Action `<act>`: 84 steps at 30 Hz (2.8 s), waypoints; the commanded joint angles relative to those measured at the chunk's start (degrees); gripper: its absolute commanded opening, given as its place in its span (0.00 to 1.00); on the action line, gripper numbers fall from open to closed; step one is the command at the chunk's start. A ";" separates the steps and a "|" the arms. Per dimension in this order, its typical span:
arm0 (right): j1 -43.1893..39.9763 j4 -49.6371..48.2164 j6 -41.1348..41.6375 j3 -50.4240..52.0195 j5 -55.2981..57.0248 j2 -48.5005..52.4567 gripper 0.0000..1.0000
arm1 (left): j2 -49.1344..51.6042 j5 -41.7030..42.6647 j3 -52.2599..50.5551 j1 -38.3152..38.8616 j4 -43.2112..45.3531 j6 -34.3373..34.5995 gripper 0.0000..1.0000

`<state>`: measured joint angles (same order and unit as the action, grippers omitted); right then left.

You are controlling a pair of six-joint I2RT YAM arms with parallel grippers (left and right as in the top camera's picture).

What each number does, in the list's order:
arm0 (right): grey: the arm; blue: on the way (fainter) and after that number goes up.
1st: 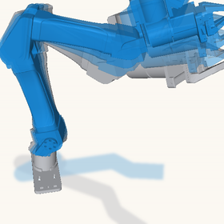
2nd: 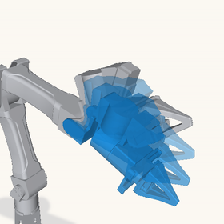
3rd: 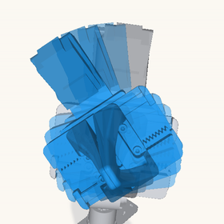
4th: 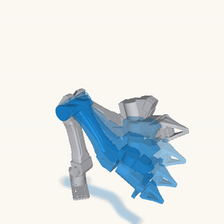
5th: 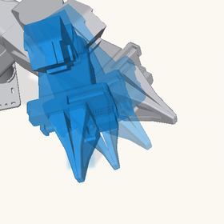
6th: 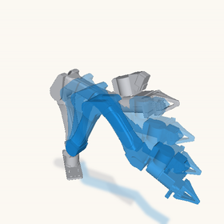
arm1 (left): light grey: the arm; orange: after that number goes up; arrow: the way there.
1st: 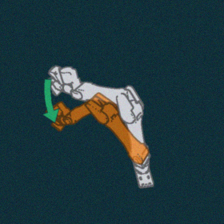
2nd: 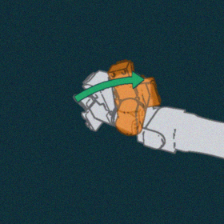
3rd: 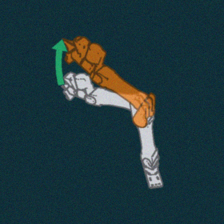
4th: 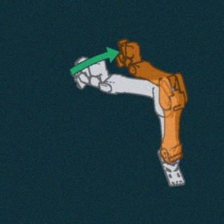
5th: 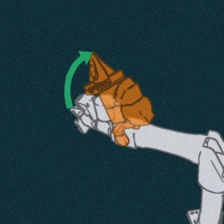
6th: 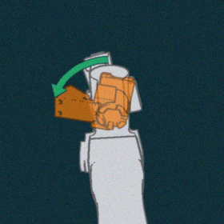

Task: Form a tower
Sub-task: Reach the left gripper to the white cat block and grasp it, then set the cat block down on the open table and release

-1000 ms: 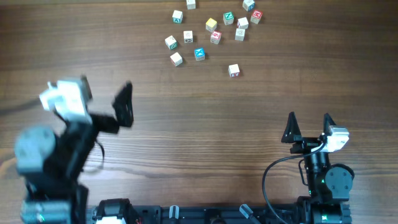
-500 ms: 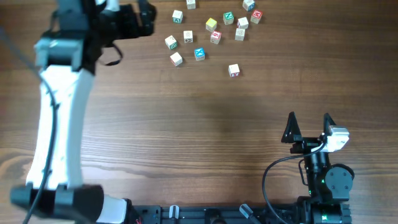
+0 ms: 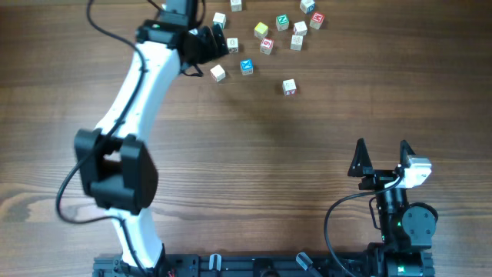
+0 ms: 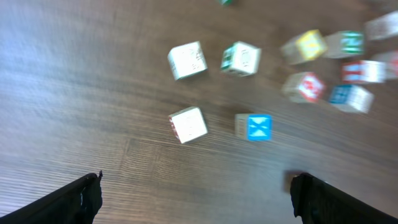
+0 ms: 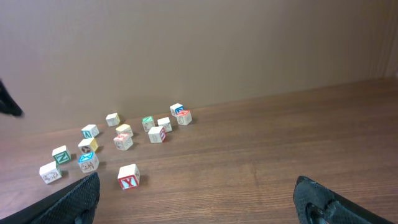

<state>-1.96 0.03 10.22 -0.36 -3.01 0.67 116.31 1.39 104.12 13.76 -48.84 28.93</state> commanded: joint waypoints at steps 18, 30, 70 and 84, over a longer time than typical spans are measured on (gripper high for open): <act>0.22 -0.11 0.44 0.07 -0.90 -0.39 1.00 | 19.80 -4.92 0.79 1.88 11.76 14.73 0.48; 0.22 -0.11 0.42 0.07 -0.92 -0.39 1.00 | -8.35 -7.30 5.03 -1.68 -20.65 -11.78 0.25; 0.22 -0.11 0.44 0.07 -0.92 -0.39 1.00 | -17.07 -0.98 -48.72 0.28 13.99 -12.13 0.30; 0.22 -0.11 0.44 0.07 -0.92 -0.39 1.00 | -16.41 2.32 -48.72 3.82 20.00 -12.15 0.27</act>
<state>-1.98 0.05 10.22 -0.36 -3.01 0.64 98.80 1.10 55.35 17.47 -29.98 17.04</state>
